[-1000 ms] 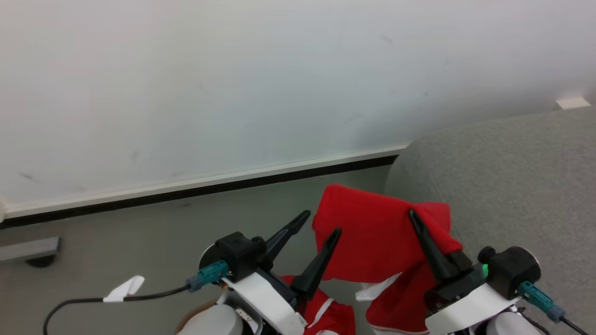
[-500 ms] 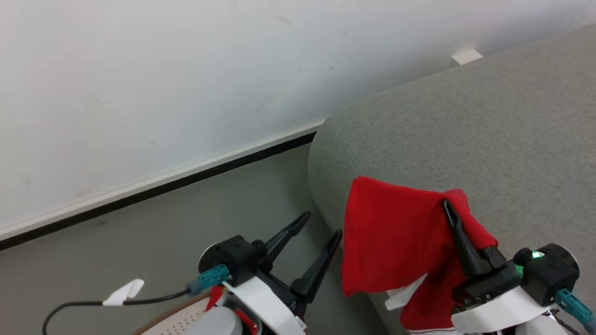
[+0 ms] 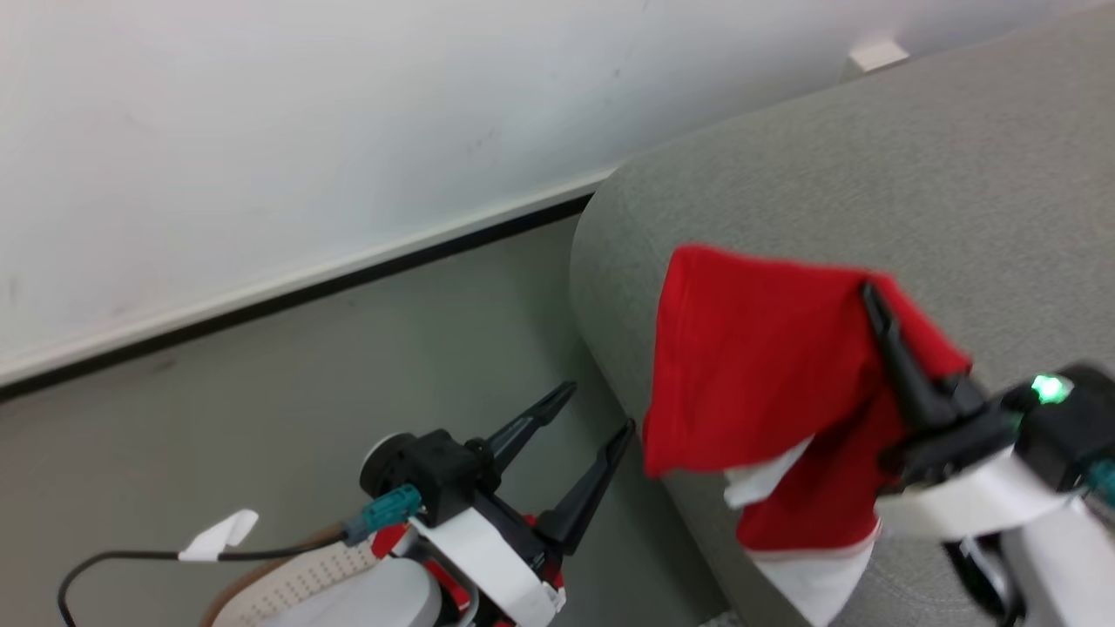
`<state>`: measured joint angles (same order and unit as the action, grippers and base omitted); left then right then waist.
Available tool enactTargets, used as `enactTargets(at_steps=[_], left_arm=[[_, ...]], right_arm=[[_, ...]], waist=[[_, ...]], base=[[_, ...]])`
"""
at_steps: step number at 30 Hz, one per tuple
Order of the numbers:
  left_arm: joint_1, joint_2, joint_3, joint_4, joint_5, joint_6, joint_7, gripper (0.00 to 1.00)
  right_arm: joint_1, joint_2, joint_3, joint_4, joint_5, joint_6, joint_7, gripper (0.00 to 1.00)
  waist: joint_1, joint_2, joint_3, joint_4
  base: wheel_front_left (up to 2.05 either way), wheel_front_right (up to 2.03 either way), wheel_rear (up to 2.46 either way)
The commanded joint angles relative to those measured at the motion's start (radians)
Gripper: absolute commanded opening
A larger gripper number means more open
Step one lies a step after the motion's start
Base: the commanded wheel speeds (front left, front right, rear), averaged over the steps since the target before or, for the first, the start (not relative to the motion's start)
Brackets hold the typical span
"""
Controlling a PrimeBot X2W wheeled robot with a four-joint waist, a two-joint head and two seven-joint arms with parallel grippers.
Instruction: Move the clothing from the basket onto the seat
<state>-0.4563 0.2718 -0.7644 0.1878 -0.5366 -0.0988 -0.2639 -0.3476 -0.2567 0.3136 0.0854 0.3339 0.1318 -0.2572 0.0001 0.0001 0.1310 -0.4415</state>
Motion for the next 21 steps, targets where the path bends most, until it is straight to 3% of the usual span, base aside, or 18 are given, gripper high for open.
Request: enactTargets(at_steps=[1,7,16,21], left_arm=[[-0.013,0.01,0.0,-0.004,0.01,-0.003,0.001,1.0],[-0.053,0.057,-0.006,-0.05,0.013,-0.013,0.029,1.0],[-0.096,0.153,0.014,-0.127,0.004,-0.021,0.05,1.0],[-0.108,0.194,0.032,-0.159,-0.003,-0.022,0.056,1.0]], right_arm=[[-0.033,-0.01,-0.007,0.002,-0.008,-0.002,0.0,0.0],[-0.241,-0.095,-0.06,0.029,0.025,-0.002,0.065,0.0],[-0.511,-0.293,-0.216,0.106,0.064,-0.002,0.177,0.0],[-0.609,-0.345,-0.291,0.181,0.053,-0.002,0.222,0.0]], waist=[[-0.0001,-0.0001,0.031,0.02],[-0.0001,-0.0001,0.153,0.084],[-0.0001,-0.0001,0.324,0.177],[-0.0001,-0.0001,0.403,0.208]], base=[[0.0,0.0,0.0],[0.0,0.0,0.0],[0.0,0.0,0.0],[0.0,0.0,0.0]])
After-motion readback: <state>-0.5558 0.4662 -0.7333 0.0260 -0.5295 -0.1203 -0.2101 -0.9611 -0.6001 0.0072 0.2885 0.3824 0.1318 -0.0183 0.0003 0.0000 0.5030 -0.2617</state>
